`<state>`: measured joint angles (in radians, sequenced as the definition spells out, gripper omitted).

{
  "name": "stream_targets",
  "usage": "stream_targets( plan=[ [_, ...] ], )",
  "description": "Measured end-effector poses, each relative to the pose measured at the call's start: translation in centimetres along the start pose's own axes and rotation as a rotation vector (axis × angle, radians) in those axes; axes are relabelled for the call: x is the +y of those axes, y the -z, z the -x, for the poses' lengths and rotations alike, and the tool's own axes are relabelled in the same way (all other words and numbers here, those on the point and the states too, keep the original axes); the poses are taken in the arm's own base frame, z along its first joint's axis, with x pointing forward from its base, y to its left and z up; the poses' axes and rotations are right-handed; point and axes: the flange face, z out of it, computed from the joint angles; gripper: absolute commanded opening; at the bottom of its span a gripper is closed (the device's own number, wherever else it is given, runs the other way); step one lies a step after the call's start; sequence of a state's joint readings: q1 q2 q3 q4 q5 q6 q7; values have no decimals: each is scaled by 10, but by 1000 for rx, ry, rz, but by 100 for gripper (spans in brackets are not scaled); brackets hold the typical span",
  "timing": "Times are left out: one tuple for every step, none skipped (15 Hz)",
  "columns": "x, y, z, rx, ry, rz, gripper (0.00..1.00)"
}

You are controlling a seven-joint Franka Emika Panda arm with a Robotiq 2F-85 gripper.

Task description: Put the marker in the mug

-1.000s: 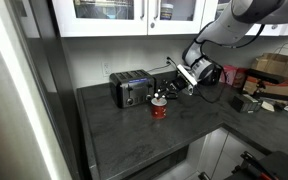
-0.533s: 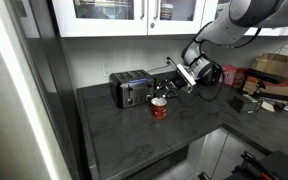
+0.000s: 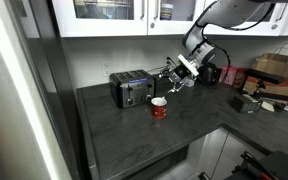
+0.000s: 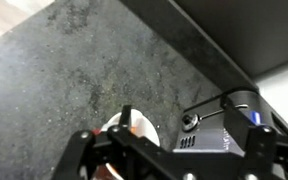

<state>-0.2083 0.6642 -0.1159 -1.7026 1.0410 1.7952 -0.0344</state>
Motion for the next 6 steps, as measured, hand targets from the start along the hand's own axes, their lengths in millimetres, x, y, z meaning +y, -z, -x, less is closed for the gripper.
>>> stream_targets(
  plan=[
    [-3, 4, 6, 43, 8, 18, 100],
    [-6, 7, 14, 84, 19, 39, 100],
    [-8, 9, 21, 117, 32, 66, 100],
    [-11, 10, 30, 143, 47, 93, 100],
    [-13, 10, 39, 171, 58, 125, 100],
    [-14, 10, 49, 202, 60, 158, 100]
  ],
)
